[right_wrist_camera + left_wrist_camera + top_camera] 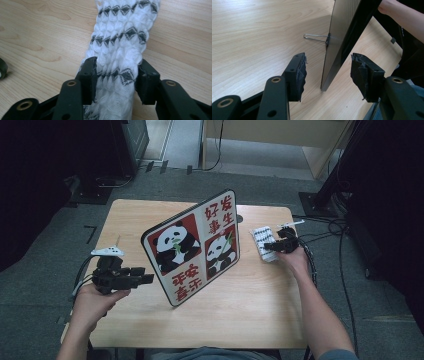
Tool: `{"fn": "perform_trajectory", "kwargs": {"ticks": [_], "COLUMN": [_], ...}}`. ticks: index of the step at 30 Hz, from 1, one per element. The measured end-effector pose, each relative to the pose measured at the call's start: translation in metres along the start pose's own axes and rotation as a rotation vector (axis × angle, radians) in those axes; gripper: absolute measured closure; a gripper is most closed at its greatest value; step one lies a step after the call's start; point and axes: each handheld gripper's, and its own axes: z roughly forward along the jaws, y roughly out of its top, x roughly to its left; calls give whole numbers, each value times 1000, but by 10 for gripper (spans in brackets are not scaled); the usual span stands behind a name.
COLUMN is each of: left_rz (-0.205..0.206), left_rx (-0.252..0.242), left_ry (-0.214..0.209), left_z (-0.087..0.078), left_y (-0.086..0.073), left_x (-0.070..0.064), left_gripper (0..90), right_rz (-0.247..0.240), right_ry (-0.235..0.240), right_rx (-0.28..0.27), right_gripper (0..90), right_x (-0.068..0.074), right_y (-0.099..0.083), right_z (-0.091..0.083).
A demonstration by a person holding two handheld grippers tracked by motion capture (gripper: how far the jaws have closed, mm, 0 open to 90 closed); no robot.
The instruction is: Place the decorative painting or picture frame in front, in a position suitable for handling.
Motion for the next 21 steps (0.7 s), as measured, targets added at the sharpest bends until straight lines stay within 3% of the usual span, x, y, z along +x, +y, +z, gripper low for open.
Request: {"fn": "perform_trajectory", "kwargs": {"ticks": [6,11,18,21], "left_rz": [36,31,34,35], "left_rx": [-12,-20,-18,-24], "left_ry": [-8,-20,-23,-27], "left_z": [6,8,11,12], "left_y": [4,6,10,11], "left_x": [-5,-8,-9,-9], "left_gripper": [500,566,609,618], "right_rz": [19,-39,58,61], "right_ry": [28,30,53,52], "right_rx": [4,27,25,27], "right_gripper": [660,742,787,810], "right_x": [0,5,1,2], "right_y": [-3,-3,-3,-2], "right_z": [4,7,8,7]}}
